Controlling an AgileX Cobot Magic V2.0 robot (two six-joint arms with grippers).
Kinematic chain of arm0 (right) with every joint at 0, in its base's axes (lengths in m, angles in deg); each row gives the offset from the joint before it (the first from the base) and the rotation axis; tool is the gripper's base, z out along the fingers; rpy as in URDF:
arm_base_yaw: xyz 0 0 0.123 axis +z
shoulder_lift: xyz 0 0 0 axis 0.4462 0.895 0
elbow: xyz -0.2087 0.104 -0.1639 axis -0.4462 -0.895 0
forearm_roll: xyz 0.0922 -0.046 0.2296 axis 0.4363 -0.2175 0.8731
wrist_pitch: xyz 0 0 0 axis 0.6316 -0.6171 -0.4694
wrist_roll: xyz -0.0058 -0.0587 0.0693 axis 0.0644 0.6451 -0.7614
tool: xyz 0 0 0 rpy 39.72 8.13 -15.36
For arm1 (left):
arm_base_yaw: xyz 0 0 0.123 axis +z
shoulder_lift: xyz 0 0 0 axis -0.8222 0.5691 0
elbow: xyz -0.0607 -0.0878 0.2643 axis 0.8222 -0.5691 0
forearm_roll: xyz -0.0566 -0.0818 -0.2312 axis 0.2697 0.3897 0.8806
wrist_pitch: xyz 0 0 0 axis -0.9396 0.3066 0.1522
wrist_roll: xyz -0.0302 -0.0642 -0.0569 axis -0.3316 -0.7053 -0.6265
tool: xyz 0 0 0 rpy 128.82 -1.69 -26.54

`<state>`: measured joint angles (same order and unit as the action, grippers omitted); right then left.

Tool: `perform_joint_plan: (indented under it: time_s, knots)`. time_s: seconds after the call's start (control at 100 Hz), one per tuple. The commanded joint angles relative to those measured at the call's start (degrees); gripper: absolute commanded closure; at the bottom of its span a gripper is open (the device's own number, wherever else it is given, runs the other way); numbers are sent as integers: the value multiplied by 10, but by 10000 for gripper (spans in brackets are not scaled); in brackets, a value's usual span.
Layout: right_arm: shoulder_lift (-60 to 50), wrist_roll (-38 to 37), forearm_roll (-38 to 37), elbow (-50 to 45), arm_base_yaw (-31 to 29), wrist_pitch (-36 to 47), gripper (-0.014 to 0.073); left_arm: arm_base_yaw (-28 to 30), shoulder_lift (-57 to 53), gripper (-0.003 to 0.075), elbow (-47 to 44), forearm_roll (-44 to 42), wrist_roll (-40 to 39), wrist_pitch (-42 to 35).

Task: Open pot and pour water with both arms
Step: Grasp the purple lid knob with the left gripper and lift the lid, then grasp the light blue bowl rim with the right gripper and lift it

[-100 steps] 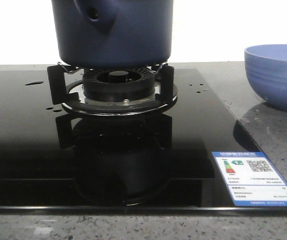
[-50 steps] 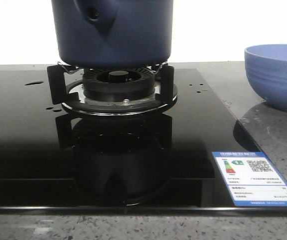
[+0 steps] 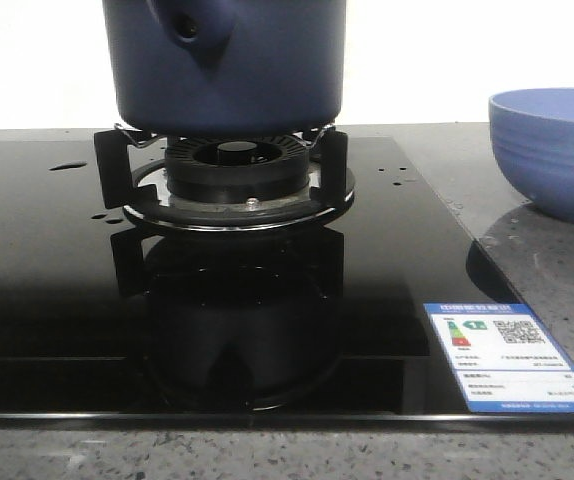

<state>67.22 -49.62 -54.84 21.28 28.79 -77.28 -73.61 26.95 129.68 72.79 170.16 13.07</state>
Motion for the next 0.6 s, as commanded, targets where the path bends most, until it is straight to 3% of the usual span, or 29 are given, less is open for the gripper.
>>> perform_joint_plan:
  time_s: [0.0,0.1,0.32,0.59]
  knots:
    - [9,5,10,20,2,37,55,-6,-17,135,20,34,5,10]
    - [9,5,10,20,2,35,55,-6,-17,178,20,35,5,12]
    - [9,5,10,20,2,35,55,-6,-17,392,20,36,5,23]
    - [11,5,10,23,2,20,55,-5,-23,391,33,37,5,39]
